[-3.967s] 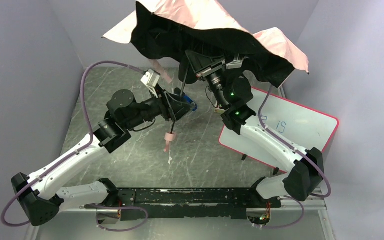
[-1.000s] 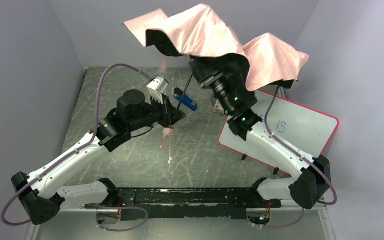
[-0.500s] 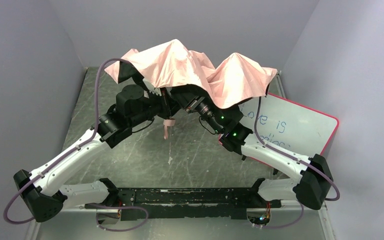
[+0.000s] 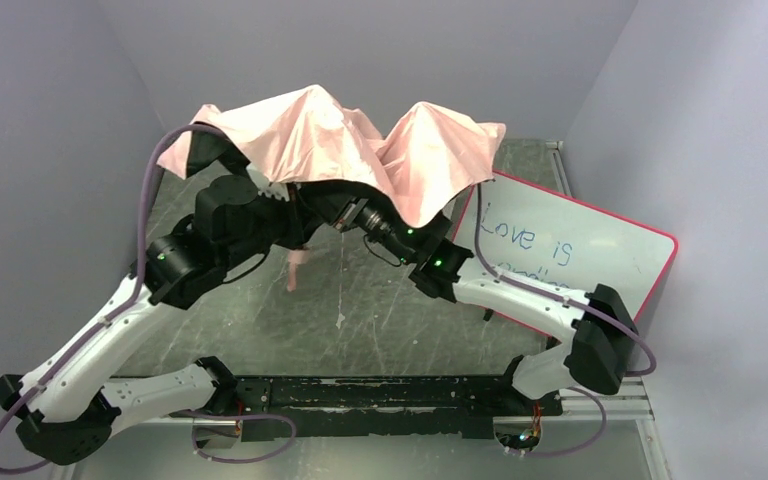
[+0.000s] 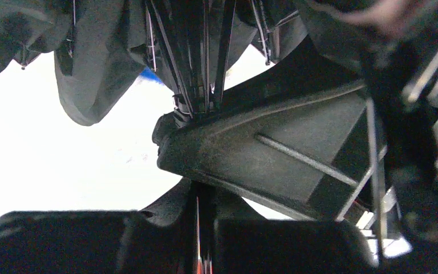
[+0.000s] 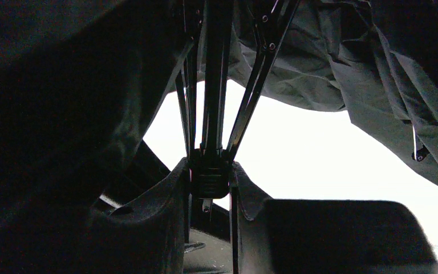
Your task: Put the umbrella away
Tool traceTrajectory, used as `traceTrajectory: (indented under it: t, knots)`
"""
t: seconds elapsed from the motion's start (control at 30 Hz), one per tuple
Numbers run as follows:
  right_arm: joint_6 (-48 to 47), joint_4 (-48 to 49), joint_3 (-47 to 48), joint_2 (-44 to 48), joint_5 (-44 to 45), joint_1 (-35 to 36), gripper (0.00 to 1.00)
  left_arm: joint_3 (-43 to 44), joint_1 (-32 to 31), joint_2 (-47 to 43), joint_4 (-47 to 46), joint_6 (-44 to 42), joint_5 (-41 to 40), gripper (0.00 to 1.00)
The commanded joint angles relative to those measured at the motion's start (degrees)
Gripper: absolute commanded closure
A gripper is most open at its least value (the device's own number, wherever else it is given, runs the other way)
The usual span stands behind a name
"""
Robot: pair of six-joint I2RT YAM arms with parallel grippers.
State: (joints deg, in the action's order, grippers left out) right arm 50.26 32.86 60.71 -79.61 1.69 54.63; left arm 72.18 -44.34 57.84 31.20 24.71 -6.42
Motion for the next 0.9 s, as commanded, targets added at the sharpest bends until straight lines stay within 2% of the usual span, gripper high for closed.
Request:
traceTrajectory:
  t: [0.0,0.2,0.33,0.5,0.73,0.87]
  knots:
    - [0.73,-2.63,0.33,-3.69,2.31,5.0,0.98,6.14,0.3,-2.29,12.74,-2.81,-5.73,0.95]
    - [7.48,-0.78,-8.92,-3.6,4.78,6.54,0.99,-5.0,0.3,-5.54,12.93,1.31,-1.41,0.95]
    - [8.44,-2.0,-8.52,-4.13,3.88,7.72,0.99,-5.02,0.35,-5.31,14.72,2.07,-1.84,0.95]
    - [11.03,-5.38,-4.31,-4.57,2.09,9.68,1.0,2.55,0.3,-1.97,21.24,1.56,-3.12,0.95]
    - [14.26,-11.42,2.23,-4.28,5.06,15.08,1.0,17.78,0.3,2.07,34.53,3.35,-6.75,0.95]
    - [19.23,-16.78,6.71,-5.59,6.43,17.74,1.0,25.43,0.3,3.71,42.34,5.35,-7.0,0.95]
